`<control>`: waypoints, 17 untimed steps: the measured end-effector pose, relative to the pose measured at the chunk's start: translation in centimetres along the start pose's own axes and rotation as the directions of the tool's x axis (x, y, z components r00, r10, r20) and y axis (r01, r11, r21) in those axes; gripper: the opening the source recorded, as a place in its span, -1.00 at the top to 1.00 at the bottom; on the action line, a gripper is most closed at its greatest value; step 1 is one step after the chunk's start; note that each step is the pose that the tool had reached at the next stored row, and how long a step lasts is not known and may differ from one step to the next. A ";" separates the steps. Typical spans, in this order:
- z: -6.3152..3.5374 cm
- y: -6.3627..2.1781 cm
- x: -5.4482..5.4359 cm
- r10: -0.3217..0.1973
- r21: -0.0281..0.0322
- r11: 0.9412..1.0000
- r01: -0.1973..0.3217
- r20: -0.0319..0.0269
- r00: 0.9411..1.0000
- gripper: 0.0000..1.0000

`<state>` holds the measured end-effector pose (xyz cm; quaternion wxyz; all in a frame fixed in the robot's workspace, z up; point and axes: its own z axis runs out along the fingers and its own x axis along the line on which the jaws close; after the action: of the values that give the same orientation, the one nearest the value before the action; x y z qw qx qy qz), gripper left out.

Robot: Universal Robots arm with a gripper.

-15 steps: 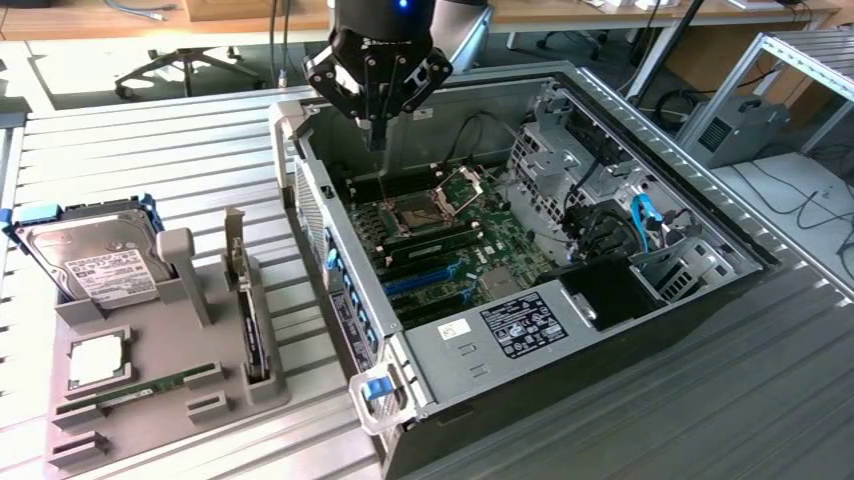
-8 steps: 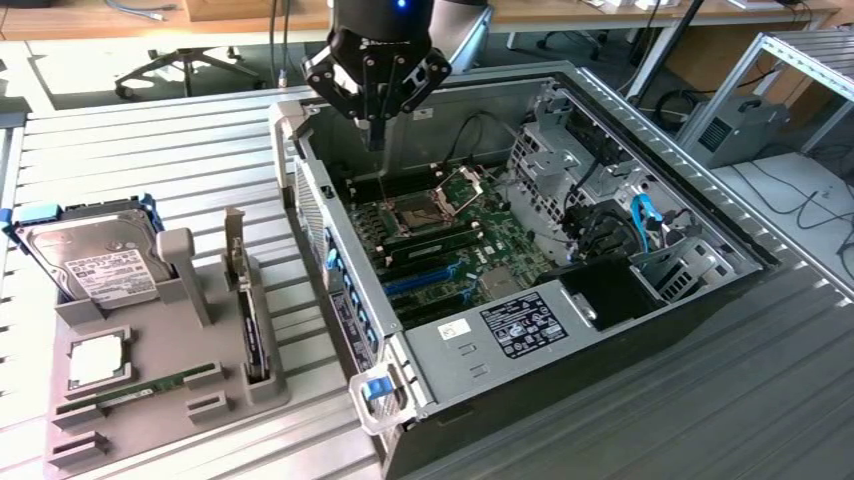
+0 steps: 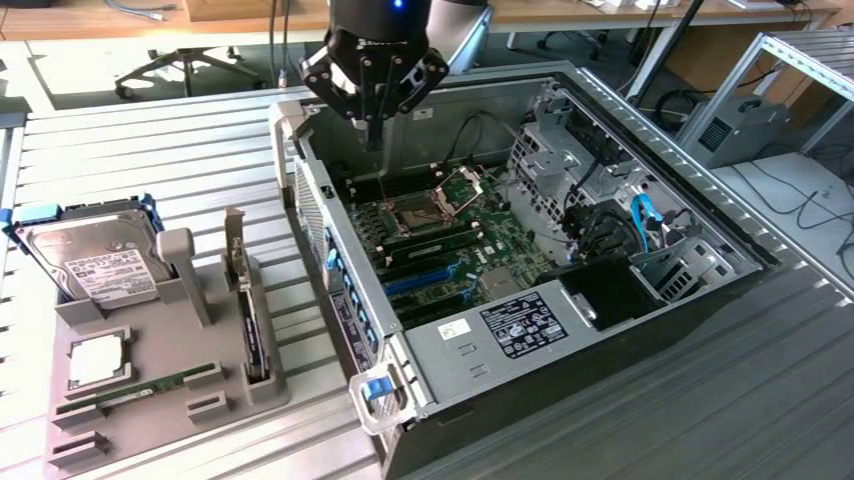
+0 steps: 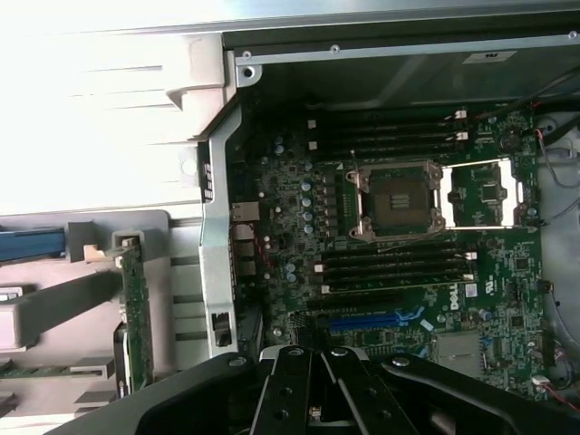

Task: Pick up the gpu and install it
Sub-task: 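Reach for the gpu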

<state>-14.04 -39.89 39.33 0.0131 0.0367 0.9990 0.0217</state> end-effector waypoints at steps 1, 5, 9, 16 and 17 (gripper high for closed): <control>0.00 0.00 0.0 0.000 0.000 1.000 0.000 0.000 1.000 0.79; -0.01 -0.01 0.1 0.000 0.000 1.000 0.000 0.000 1.000 0.79; -0.01 -0.03 0.4 0.000 0.000 1.000 0.000 0.000 1.000 0.79; -0.02 -0.05 0.7 0.000 0.000 1.000 0.000 0.000 1.000 0.79; -0.02 -0.06 0.7 0.000 0.000 1.000 0.000 0.000 1.000 0.79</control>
<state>-14.78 -39.90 39.33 0.0131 0.0367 0.9990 0.0217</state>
